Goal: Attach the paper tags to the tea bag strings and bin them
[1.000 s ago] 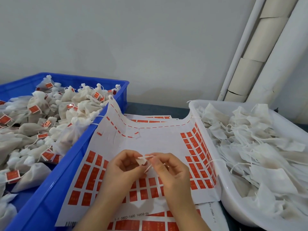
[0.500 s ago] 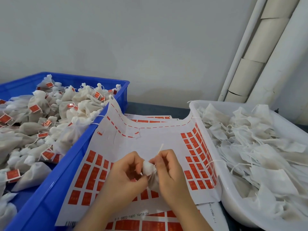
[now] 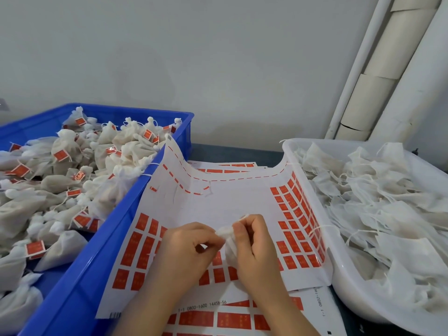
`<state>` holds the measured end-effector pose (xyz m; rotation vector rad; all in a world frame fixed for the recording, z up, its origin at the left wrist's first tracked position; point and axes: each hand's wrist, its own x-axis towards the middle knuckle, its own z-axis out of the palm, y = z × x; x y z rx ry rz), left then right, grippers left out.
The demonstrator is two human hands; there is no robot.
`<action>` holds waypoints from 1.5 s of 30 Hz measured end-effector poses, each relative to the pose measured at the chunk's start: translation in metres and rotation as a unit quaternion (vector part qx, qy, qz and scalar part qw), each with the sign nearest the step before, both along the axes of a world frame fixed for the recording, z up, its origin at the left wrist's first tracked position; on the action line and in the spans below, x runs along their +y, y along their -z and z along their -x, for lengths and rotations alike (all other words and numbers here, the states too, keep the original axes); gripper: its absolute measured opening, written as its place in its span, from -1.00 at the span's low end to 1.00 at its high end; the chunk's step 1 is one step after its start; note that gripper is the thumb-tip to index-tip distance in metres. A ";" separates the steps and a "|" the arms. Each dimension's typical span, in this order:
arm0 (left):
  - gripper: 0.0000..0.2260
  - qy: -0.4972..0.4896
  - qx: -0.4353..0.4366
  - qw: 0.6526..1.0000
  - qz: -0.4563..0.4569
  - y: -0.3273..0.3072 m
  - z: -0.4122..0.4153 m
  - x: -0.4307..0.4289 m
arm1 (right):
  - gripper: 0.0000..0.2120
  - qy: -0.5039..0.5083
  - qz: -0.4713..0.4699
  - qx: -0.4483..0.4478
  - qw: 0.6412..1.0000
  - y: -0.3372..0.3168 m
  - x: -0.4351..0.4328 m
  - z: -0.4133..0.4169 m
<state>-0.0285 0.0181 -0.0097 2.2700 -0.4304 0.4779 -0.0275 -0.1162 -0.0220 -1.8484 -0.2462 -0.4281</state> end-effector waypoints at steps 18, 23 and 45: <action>-0.67 0.056 0.205 0.910 0.357 -0.005 0.004 -0.014 | -0.85 -0.026 -0.099 0.024 0.994 -0.015 -0.004 0.008; -0.81 0.117 0.234 0.891 0.371 -0.004 0.004 -0.012 | -0.80 -0.065 -0.160 0.064 0.983 -0.016 -0.006 0.005; -0.89 0.152 0.299 0.834 0.437 -0.002 0.006 -0.014 | -0.72 -0.143 -0.299 0.249 0.910 -0.013 -0.001 0.003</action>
